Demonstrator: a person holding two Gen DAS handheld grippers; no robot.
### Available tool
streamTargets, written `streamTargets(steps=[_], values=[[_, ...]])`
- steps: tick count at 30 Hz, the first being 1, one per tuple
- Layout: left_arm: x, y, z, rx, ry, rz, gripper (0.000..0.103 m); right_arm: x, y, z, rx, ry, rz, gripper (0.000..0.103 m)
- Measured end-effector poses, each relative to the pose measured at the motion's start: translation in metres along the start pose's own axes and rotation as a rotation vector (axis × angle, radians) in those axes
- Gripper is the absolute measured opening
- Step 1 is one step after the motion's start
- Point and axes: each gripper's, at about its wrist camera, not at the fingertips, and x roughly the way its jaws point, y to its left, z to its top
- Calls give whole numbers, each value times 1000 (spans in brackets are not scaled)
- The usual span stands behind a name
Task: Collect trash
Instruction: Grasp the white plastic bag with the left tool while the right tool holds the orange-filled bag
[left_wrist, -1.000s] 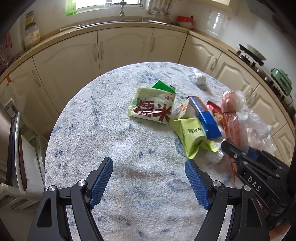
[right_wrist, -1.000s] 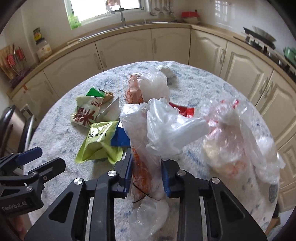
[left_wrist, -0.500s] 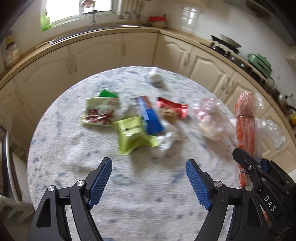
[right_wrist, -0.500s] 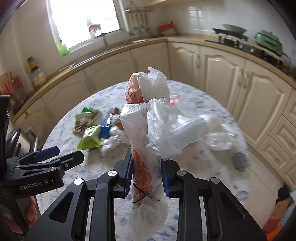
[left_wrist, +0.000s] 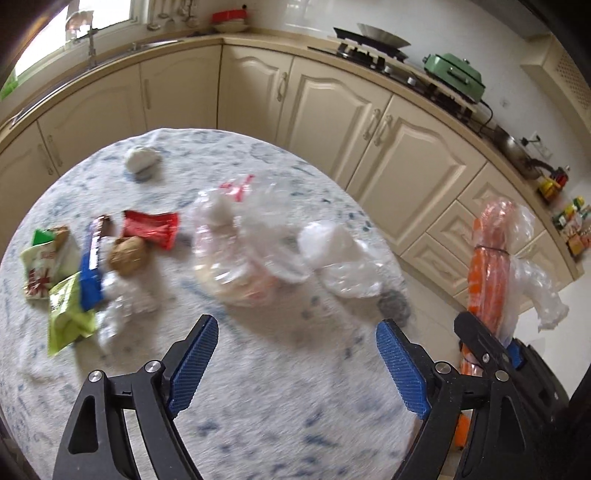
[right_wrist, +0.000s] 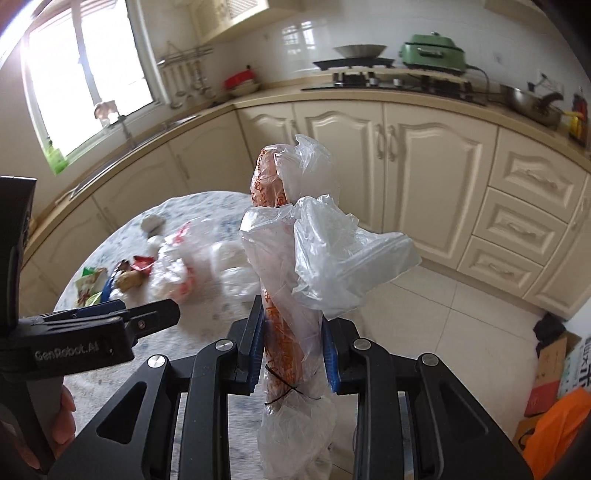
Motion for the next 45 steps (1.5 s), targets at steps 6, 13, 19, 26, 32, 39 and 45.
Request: streamTargets(steps=[6, 13, 19, 26, 32, 39, 45], values=[[37, -20, 35, -73, 45, 22, 84, 5, -24, 2, 40, 0, -28, 27], [84, -29, 59, -97, 69, 95, 84, 17, -39, 4, 62, 16, -33, 27], [108, -43, 54, -7, 123, 80, 32, 26, -47, 3, 73, 36, -37, 27], [84, -37, 35, 44, 93, 32, 30, 22, -48, -1, 70, 44, -46, 27], [57, -29, 14, 63, 72, 12, 30, 9, -35, -5, 54, 30, -39, 27], [11, -23, -15, 90, 31, 19, 30, -12, -18, -16, 37, 7, -26, 27], [-24, -36, -43, 134, 9, 4, 30, -37, -24, -29, 55, -11, -48, 27]])
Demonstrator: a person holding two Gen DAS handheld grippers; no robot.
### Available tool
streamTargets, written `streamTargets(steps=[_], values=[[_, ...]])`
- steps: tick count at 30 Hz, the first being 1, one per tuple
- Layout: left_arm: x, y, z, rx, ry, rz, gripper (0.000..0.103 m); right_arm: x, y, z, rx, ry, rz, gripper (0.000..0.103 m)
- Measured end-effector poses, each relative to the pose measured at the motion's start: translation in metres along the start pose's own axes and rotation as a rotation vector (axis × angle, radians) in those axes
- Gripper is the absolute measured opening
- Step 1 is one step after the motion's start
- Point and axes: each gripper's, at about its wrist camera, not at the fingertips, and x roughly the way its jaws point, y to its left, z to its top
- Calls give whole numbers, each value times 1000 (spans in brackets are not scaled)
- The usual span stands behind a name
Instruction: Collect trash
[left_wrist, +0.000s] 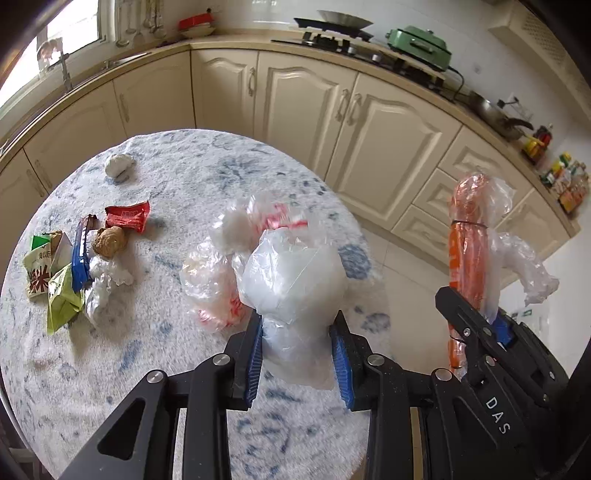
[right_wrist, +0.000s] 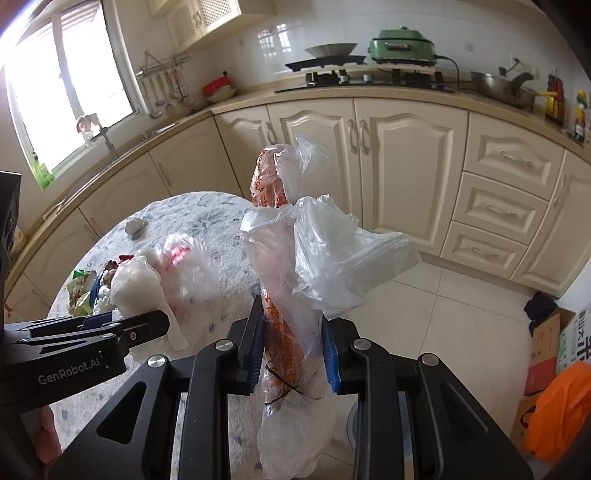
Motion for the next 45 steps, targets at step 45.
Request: streamTargets(steps=[45], values=[[-54, 31, 16, -43, -172, 87, 29, -44, -78, -27, 137, -17, -125, 27]])
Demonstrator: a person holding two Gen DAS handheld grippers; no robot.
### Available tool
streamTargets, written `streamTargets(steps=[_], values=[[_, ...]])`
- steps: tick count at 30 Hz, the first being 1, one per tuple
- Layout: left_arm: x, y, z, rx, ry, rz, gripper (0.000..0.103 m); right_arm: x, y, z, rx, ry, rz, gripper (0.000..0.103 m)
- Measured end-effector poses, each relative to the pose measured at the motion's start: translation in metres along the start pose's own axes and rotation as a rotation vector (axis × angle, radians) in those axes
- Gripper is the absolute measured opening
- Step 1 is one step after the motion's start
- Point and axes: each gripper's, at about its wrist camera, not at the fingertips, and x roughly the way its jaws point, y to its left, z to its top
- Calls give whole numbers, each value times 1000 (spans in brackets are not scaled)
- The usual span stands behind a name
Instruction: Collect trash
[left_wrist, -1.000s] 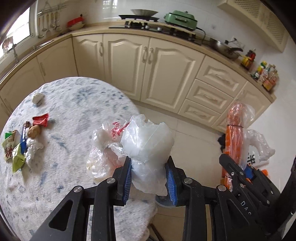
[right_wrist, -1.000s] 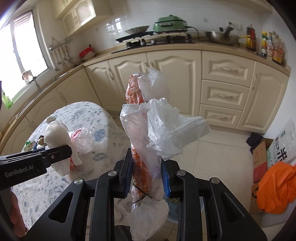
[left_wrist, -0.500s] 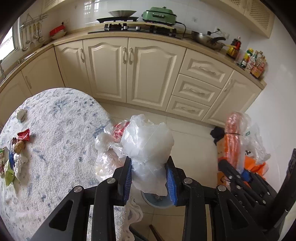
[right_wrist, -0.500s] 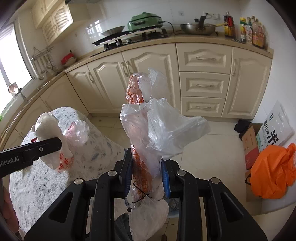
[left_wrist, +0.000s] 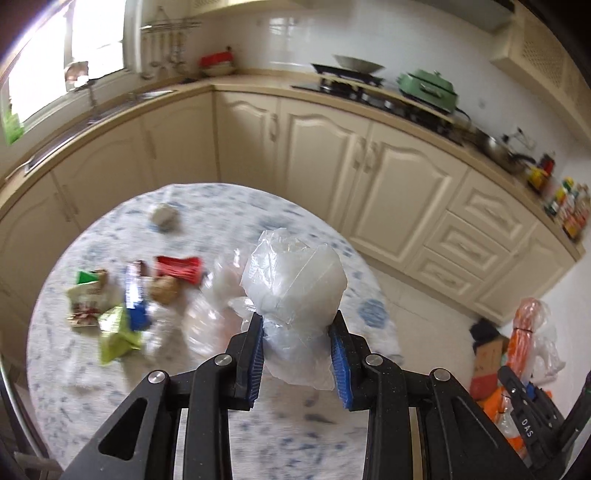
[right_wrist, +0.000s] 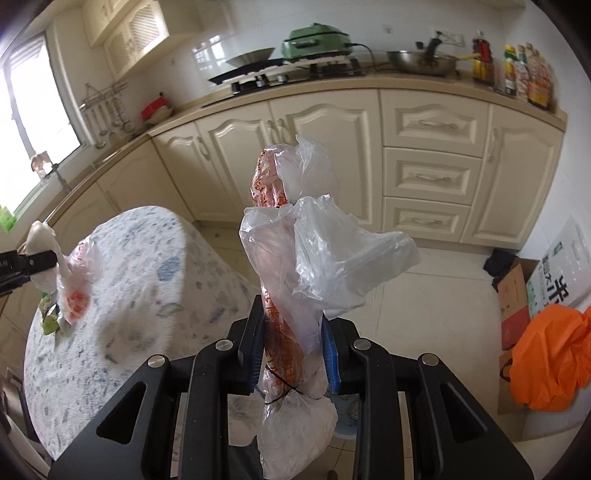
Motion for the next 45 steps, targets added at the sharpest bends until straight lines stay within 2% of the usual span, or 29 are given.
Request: streamTargets(steps=[1, 2, 3, 5, 10, 11, 12, 14, 17, 22, 24, 25, 28, 29, 30, 32, 35, 37, 38, 42, 45], values=[[-4, 8, -1, 1, -11, 27, 29, 2, 9, 1, -15, 1, 16, 27], [-7, 14, -4, 9, -13, 58, 36, 4, 14, 1, -25, 2, 29, 27], [-6, 19, -8, 16, 0, 90, 52, 6, 21, 2, -36, 5, 43, 27], [-3, 30, -18, -17, 21, 104, 72, 11, 37, 1, -60, 14, 70, 27], [13, 54, -42, -100, 104, 58, 70, 22, 68, -5, -121, 48, 117, 27], [17, 58, -43, -110, 116, 54, 65, 24, 72, -5, -129, 52, 121, 27], [22, 65, -43, -122, 126, 51, 56, 24, 76, -6, -137, 55, 126, 27], [35, 71, -44, -142, 164, 33, 49, 26, 82, -8, -149, 62, 131, 27], [60, 80, -36, -175, 207, -59, 50, 28, 88, -11, -164, 72, 133, 27], [98, 72, -29, -150, 253, -70, 47, 34, 89, -13, -172, 94, 119, 27], [116, 69, -32, -170, 300, -118, 28, 36, 87, -13, -170, 100, 112, 27], [122, 68, -32, -181, 313, -139, 29, 38, 86, -13, -168, 104, 107, 27], [134, 67, -25, -209, 315, -153, 31, 40, 83, -13, -162, 113, 100, 27], [138, 68, -24, -234, 315, -156, 38, 41, 82, -13, -161, 114, 98, 27], [144, 71, -22, -274, 323, -161, 50, 41, 81, -13, -161, 115, 97, 27], [147, 74, -19, -328, 310, -187, 57, 42, 81, -14, -160, 117, 97, 27], [155, 72, -15, -341, 302, -160, 57, 44, 80, -15, -163, 125, 95, 27], [158, 70, -12, -341, 285, -142, 48, 47, 80, -15, -161, 131, 92, 27], [161, 65, -13, -328, 284, -141, 28, 48, 79, -15, -159, 134, 91, 27], [159, 50, -16, -245, 271, -129, 24, 48, 77, -16, -155, 136, 89, 27], [146, 36, -19, -194, 263, -160, 24, 48, 75, -14, -144, 134, 90, 27]])
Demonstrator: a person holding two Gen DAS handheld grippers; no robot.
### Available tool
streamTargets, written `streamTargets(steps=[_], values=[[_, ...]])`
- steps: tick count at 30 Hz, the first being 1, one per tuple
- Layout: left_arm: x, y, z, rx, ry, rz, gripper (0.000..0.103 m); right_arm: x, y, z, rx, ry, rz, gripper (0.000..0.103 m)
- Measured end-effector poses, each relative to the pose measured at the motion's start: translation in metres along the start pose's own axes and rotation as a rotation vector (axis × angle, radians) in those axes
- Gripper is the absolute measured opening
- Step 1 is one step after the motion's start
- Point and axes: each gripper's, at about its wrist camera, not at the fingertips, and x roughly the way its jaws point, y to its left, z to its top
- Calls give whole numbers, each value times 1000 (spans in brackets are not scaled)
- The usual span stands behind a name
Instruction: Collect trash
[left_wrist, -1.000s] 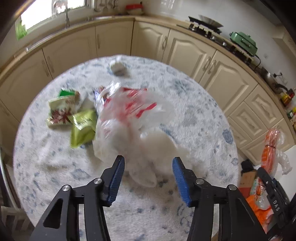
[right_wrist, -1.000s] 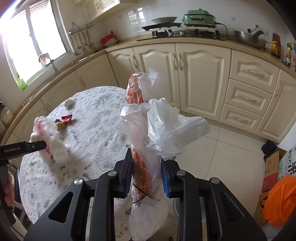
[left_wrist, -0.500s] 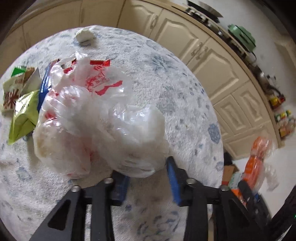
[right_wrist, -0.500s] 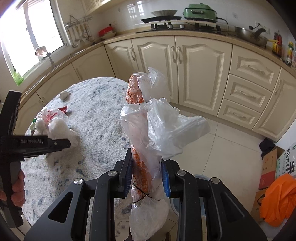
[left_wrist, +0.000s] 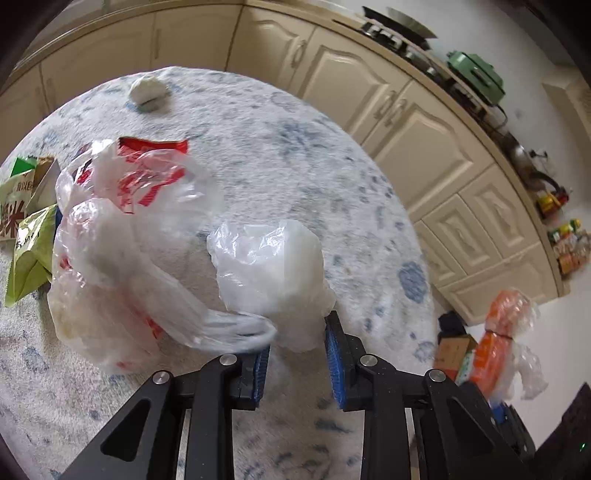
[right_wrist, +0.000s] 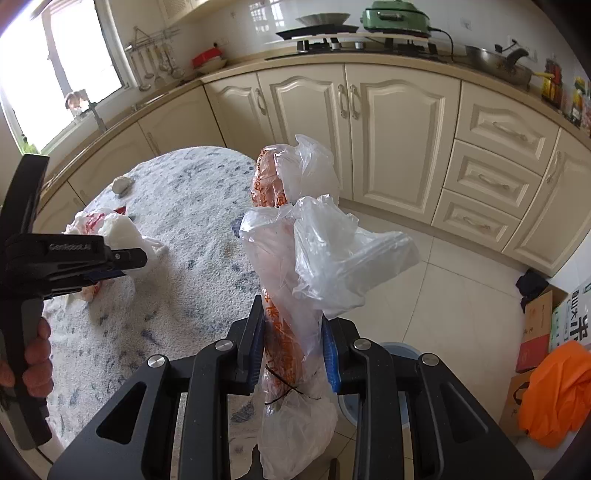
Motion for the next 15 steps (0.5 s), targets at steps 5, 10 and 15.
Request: streamTargets(steps=[5, 10, 15], values=[[-19, -28, -13, 111, -24, -2, 24, -10, -2, -1, 11, -26, 6, 27], [-36, -62, -32, 230, -84, 42, 24, -26, -9, -6, 26, -59, -9, 27], [-38, -97, -50, 326, -89, 47, 24, -42, -27, -13, 63, -84, -48, 27]])
